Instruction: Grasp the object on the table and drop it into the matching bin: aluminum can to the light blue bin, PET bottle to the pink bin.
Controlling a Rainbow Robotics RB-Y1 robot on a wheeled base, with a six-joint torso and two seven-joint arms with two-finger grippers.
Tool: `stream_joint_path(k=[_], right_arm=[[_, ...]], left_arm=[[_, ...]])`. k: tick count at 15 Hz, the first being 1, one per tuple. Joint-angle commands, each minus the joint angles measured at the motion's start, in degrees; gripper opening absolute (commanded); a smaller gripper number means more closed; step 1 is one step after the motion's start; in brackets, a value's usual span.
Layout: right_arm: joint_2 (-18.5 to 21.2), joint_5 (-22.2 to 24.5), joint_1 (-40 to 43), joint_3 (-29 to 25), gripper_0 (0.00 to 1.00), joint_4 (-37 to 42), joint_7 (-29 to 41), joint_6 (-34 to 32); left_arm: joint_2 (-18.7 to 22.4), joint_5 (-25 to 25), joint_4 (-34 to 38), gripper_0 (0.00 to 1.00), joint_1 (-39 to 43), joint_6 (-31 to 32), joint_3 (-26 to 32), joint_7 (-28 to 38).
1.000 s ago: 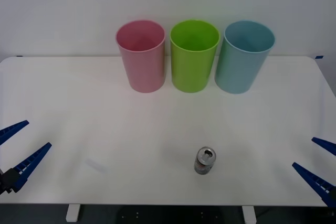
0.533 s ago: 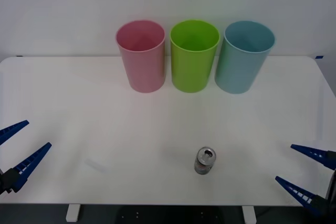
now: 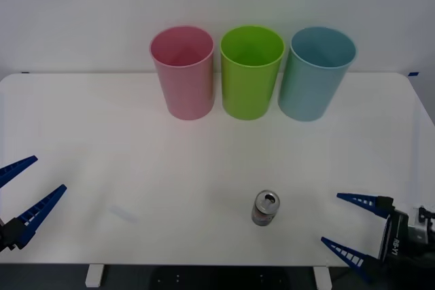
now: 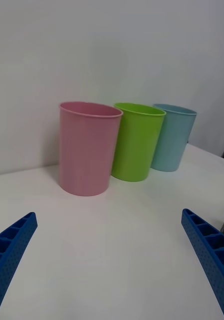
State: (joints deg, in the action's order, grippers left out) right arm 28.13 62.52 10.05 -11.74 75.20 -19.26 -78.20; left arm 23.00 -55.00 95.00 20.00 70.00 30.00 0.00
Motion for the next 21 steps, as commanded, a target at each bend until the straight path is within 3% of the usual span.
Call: stream_joint_path(k=[1, 5, 21], right_arm=[[0.0, 0.1, -2.7, 3.4, 1.0, -3.8, -1.4, 0.6], [-1.3, 0.1, -5.6, 6.9, 1.0, -6.9, -3.0, 2.4], [-7.3, 0.1, -9.9, 19.0, 1.0, -7.0, -6.6, 14.3]], left_arm=[[0.0, 0.0, 0.0, 1.0, 0.0, 0.0, 0.0, 0.0], [0.0, 0.0, 0.0, 1.0, 0.0, 0.0, 0.0, 0.0], [0.0, 0.0, 0.0, 1.0, 0.0, 0.0, 0.0, 0.0]])
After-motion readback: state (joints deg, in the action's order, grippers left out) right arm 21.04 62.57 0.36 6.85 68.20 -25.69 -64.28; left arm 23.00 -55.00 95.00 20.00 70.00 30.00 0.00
